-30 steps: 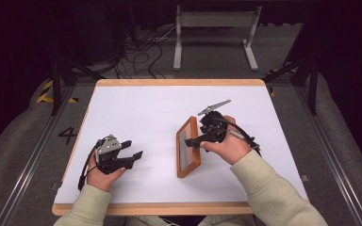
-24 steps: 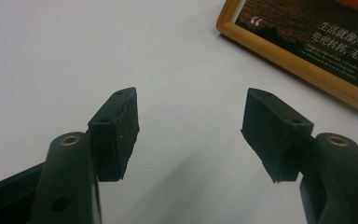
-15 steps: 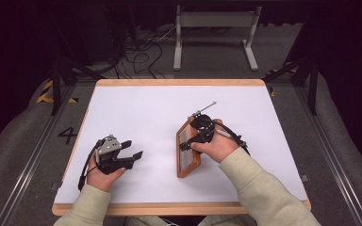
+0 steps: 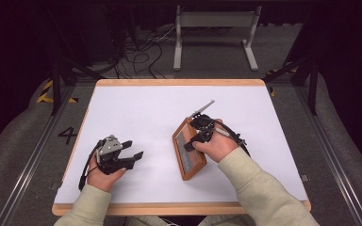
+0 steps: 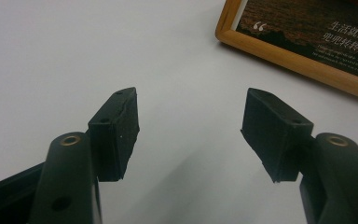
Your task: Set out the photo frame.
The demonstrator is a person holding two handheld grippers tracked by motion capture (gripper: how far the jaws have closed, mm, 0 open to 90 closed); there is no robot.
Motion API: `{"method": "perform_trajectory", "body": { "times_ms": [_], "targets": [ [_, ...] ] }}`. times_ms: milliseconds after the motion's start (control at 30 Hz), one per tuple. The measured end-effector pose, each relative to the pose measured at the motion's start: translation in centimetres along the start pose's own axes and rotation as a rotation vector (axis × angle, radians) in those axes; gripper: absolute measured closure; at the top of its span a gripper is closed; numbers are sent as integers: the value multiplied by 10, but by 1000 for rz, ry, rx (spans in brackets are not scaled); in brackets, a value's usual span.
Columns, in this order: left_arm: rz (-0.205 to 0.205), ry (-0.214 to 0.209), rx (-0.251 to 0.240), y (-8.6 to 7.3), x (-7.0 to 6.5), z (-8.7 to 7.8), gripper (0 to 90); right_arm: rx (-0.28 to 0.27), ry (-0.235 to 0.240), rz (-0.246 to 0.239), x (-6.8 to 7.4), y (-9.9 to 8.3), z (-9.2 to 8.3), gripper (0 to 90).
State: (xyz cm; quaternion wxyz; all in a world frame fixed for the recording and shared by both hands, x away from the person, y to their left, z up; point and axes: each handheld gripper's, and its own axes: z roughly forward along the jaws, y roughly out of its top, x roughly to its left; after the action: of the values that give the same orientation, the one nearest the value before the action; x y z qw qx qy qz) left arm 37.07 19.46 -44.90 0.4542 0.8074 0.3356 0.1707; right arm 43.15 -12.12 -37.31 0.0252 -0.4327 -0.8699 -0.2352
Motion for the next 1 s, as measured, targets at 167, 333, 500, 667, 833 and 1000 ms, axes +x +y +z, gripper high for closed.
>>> {"method": "perform_trajectory", "body": {
  "times_ms": [167,333,500,667,833,1000],
  "targets": [
    [-7,1,-4,-1,2,-1,368,1,28,16,-2,1,-3,678],
    [-7,0,-3,-1,2,-1,368,0,47,-13,1,2,-12,733],
    [-3,2,-2,-1,2,-1,368,10,6,-91,4,4,-24,733],
    [-4,1,-1,-1,2,-1,368,11,-2,-209,4,7,-38,734],
    [-5,0,-1,-1,2,-1,368,46,-33,-364,5,11,-49,735],
    [-4,1,-1,-1,3,-1,368,81,-33,-503,8,14,-55,735]
  ]
}}
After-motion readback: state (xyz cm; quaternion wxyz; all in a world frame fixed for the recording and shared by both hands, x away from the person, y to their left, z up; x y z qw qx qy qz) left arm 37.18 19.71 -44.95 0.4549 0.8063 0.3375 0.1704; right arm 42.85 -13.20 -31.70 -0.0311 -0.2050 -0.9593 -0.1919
